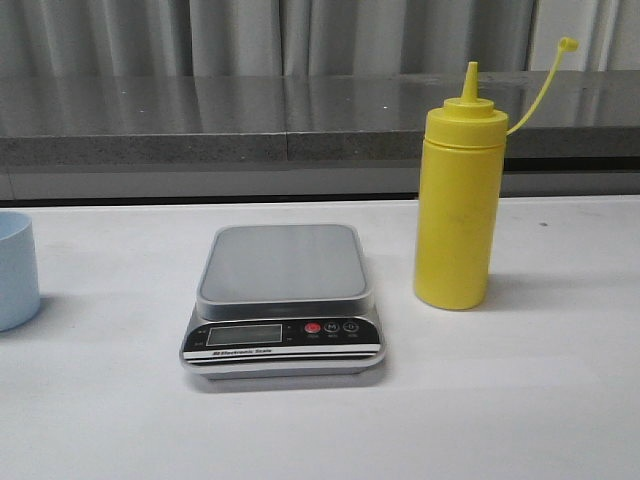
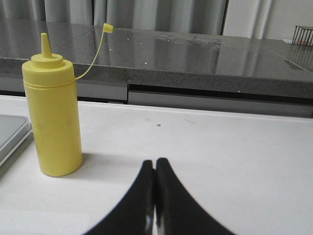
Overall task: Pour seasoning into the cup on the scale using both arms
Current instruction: 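Move the left gripper down over the light blue cup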
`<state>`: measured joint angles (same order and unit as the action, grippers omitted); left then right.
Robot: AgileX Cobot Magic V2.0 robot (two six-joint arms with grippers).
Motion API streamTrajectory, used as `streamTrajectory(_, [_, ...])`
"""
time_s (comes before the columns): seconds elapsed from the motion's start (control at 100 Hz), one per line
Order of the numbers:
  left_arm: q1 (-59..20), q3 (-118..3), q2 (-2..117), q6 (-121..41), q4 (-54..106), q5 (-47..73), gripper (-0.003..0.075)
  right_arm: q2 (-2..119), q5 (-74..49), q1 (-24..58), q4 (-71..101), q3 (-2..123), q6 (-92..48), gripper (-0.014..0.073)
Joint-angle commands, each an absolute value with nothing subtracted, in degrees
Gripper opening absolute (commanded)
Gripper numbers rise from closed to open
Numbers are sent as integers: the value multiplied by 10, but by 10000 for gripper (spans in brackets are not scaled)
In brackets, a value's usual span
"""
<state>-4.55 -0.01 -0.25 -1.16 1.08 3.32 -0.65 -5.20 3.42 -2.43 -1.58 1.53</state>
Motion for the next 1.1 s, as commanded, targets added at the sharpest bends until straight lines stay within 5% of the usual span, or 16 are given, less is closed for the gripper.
streamTrajectory(0.0, [-45,23,-19,-6,11,-10,-20,-17,-5,32,-26,-3,12,-67])
streamTrajectory(0.66, [-45,-61,19,-6,98,32,-20,-17,-5,32,-26,-3,12,-67])
streamTrajectory(1.09, [-45,-299,331,-5,100,191,-20,-17,-5,32,-26,-3,12,-67])
